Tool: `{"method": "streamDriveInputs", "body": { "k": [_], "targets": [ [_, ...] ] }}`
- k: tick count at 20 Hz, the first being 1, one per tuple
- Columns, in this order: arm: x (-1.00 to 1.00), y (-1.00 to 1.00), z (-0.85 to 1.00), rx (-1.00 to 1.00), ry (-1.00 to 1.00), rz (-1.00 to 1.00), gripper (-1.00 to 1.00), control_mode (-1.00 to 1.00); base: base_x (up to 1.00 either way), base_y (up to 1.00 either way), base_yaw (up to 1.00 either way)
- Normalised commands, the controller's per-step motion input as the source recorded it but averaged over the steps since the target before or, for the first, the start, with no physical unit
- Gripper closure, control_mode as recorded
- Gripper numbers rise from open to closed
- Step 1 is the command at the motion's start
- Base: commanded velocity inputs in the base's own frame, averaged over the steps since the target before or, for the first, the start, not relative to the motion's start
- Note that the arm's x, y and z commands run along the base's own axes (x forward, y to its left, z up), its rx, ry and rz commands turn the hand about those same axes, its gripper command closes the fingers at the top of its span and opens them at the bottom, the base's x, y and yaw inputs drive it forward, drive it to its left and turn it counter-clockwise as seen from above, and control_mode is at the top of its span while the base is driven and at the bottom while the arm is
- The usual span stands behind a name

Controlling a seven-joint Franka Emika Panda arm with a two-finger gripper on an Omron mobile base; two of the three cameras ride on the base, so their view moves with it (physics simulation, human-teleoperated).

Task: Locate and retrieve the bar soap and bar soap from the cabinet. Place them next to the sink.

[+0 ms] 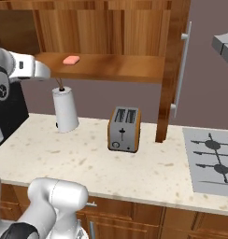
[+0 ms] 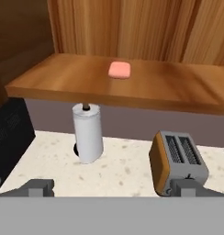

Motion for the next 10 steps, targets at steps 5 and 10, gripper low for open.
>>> {"method": "streamDriveInputs", "body": {
  "k": [5,10],
  "targets": [
    [0.21,0.00,-0.01,-0.01,-0.10,0.05,-1.00,-1.00,0.00,0.00,0.00],
    [0.24,0.00,-0.06,0.00,-0.18,-0.01,-1.00,-1.00,0.00,0.00,0.00]
  ]
}}
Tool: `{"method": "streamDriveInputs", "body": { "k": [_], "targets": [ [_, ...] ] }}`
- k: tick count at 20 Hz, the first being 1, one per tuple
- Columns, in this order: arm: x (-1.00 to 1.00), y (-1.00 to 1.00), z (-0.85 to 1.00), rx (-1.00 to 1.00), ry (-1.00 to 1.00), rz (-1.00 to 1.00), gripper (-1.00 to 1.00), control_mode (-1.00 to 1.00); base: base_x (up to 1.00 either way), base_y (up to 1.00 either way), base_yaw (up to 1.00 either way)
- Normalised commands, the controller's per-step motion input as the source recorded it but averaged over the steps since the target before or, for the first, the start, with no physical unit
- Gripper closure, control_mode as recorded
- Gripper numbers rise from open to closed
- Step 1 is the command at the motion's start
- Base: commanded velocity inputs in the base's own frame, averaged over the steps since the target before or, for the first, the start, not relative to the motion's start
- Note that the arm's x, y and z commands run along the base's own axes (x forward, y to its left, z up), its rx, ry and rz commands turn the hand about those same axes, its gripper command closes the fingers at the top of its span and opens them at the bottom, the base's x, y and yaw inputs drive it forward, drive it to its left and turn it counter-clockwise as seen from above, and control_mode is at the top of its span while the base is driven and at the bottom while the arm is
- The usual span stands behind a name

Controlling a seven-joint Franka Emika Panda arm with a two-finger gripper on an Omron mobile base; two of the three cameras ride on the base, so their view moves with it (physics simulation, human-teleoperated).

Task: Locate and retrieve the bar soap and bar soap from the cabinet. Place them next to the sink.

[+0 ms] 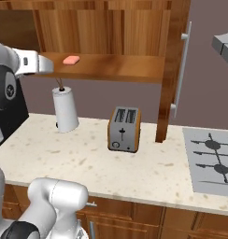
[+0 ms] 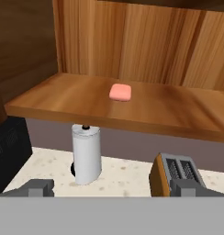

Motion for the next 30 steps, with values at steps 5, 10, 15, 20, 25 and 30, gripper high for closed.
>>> {"method": "streamDriveInputs", "body": {
  "k": [5,10,15,20,25,30],
  "targets": [
    [0.02,0.00,-0.01,0.02,-0.05,0.00,-1.00,-1.00,0.00,0.00,0.00],
    [0.12,0.00,-0.02,0.06,0.00,-0.08,-1.00,-1.00,0.00,0.00,0.00],
    [0.21,0.05,0.00,0.04,0.00,-0.22,-1.00,-1.00,0.00,0.00,0.00],
    [0.06,0.03,0.00,0.01,0.00,-0.03,-1.00,-1.00,0.00,0.00,0.00],
    [0.29,0.00,-0.05,0.01,0.00,-0.02,-1.00,-1.00,0.00,0.00,0.00],
    [0.43,0.00,-0.01,0.00,0.02,0.00,-1.00,-1.00,0.00,0.00,0.00]
  ]
}}
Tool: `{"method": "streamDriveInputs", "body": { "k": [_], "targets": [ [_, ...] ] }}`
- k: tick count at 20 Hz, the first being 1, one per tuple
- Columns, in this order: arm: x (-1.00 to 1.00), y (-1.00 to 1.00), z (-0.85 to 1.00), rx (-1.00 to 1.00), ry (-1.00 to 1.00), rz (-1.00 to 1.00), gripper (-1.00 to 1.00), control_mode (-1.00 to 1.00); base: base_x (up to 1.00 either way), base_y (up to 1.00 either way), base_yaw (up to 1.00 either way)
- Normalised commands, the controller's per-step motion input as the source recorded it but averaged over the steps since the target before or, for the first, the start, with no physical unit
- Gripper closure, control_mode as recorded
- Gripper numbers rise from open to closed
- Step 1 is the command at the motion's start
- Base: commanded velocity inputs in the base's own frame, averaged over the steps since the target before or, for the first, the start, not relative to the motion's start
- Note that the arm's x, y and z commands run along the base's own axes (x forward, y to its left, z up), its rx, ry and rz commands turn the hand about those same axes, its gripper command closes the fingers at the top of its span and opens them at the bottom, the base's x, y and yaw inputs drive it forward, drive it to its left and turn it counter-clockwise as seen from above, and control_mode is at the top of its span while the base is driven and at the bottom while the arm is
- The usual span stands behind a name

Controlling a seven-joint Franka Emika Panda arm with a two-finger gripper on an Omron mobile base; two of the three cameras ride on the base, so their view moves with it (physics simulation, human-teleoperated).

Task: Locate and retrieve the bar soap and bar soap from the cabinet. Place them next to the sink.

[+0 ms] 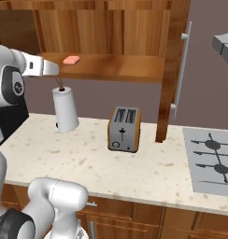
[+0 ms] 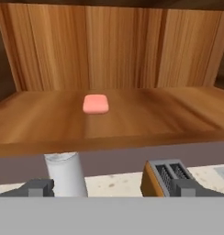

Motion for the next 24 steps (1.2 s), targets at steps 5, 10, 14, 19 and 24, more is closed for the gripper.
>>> {"method": "streamDriveInputs", "body": {
  "k": [5,10,14,19,24],
  "targets": [
    [0.57,0.00,-0.01,0.00,0.05,0.00,-1.00,-1.00,0.00,0.00,0.00],
    [0.58,0.00,-0.03,0.00,0.06,0.00,-1.00,-1.00,0.00,0.00,0.00],
    [0.56,0.00,-0.06,0.00,0.07,0.00,-1.00,-1.00,0.00,0.00,0.00],
    [0.43,0.00,-0.15,0.00,0.00,0.00,-1.00,-1.00,0.00,0.00,0.00],
    [0.35,0.00,-0.11,0.00,-0.03,0.00,-1.00,-1.00,0.00,0.00,0.00]
  ]
}}
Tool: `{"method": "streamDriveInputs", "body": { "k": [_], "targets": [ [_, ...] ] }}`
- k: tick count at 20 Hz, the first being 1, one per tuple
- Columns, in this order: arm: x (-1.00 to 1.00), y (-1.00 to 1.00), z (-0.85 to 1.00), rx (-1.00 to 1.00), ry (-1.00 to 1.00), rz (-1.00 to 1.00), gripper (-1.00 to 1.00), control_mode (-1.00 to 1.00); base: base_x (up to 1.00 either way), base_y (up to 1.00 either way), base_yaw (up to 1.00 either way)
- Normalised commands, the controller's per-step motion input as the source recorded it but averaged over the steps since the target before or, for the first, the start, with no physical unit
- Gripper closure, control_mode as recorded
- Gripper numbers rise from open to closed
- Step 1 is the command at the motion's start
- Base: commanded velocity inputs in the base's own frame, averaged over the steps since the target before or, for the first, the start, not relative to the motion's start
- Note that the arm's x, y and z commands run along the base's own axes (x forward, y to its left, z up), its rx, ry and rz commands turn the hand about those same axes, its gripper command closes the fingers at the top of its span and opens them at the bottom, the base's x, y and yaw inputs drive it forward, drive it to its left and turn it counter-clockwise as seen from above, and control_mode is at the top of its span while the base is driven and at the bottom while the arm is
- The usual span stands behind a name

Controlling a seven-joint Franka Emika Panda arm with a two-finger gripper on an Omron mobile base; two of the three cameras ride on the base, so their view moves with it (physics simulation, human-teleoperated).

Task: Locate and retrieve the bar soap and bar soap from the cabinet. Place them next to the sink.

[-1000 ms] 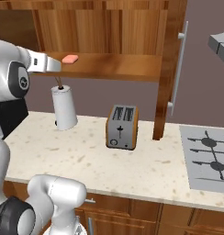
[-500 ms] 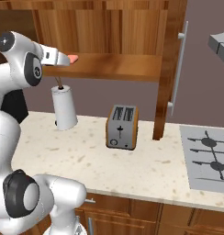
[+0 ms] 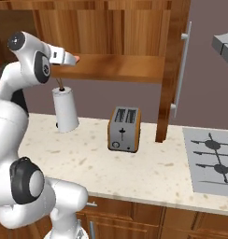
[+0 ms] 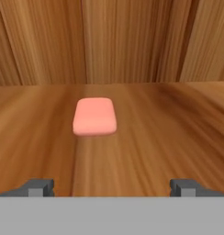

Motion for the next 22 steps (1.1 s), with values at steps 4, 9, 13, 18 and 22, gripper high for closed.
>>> {"method": "streamDriveInputs", "body": {
  "k": [4,9,13,18,22],
  "targets": [
    [0.36,0.00,-0.01,0.00,-0.03,0.00,-1.00,-1.00,0.00,0.00,0.00],
    [0.39,0.00,0.00,0.00,0.00,0.00,-1.00,-1.00,0.00,0.00,0.00],
    [0.38,0.05,0.00,-0.01,0.05,0.00,-1.00,-1.00,0.00,0.00,0.00],
    [0.37,0.09,0.00,-0.01,0.06,0.00,-1.00,-1.00,0.00,0.00,0.00],
    [0.41,0.09,0.00,-0.01,0.05,0.00,-1.00,-1.00,0.00,0.00,0.00]
  ]
}}
